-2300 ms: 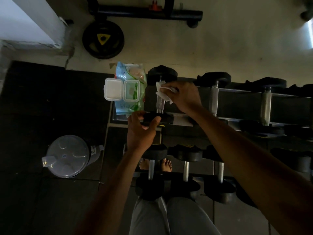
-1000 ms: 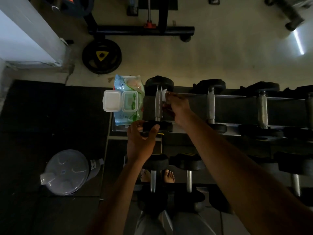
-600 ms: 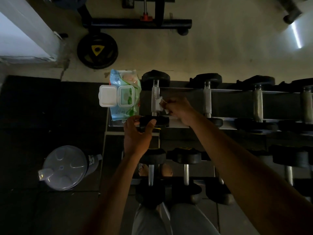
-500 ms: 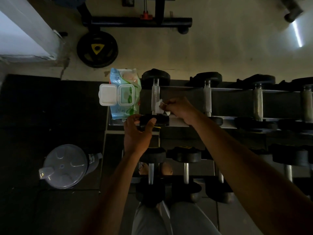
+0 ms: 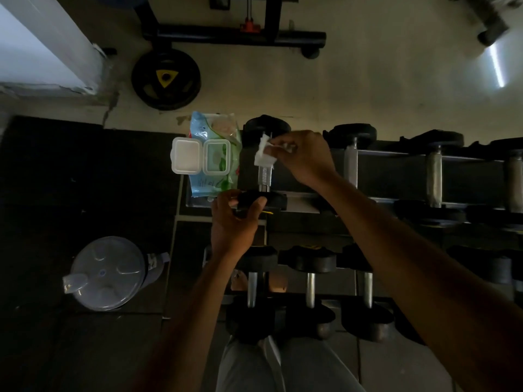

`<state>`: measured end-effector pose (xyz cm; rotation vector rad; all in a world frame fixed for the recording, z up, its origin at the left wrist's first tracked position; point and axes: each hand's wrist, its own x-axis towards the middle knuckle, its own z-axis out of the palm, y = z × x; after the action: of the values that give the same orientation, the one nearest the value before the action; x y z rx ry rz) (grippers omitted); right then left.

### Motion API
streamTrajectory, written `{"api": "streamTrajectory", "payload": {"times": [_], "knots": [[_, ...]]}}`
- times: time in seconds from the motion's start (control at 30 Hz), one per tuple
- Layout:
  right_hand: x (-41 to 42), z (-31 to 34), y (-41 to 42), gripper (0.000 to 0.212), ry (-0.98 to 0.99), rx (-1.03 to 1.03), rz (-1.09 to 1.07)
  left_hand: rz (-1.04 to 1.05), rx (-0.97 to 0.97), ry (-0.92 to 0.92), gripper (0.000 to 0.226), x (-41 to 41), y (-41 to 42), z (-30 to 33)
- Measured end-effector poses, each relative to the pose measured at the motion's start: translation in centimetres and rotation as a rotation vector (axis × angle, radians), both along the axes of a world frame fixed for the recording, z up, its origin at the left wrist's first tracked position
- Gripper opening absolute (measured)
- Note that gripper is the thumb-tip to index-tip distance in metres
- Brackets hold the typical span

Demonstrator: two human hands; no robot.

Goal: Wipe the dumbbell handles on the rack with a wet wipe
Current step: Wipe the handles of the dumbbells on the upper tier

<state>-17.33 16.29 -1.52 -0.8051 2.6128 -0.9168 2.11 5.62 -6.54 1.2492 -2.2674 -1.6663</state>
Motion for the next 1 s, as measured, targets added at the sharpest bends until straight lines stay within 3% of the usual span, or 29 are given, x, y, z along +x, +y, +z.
{"api": "streamTrajectory", "payload": {"times": [0.1,0.2,0.43,0.67,0.87,1.0], "knots": [[-0.9,0.1,-2.3,0.024,0.254,0.146,0.121,0.012,0.005,0.01,0.058,0.0,0.1,-0.1],[-1.7,-0.7,-3.7,0.026,0.332,0.293,0.217,0.007,-0.007,0.022,0.055,0.0,0.2,-0.3],[-2.1,0.5,-5.3,0.023,0.305,0.432,0.391,-0.004,-0.014,0.049,0.055,0.1,0.0,-0.5],[-1.1,0.0,-5.9,0.025,0.104,0.605,0.661,0.027,-0.017,0.068,0.056,0.2,0.2,-0.5],[-0.4,-0.4,-4.6,0.021,-0.07,0.515,0.713,0.081,-0.019,0.081,0.074,0.4,0.8,-0.8],[-0.2,-0.3,-1.2,0.025,-0.232,0.03,0.273,0.067,-0.172,0.113,0.089,0.6,2.7,-0.7]]}}
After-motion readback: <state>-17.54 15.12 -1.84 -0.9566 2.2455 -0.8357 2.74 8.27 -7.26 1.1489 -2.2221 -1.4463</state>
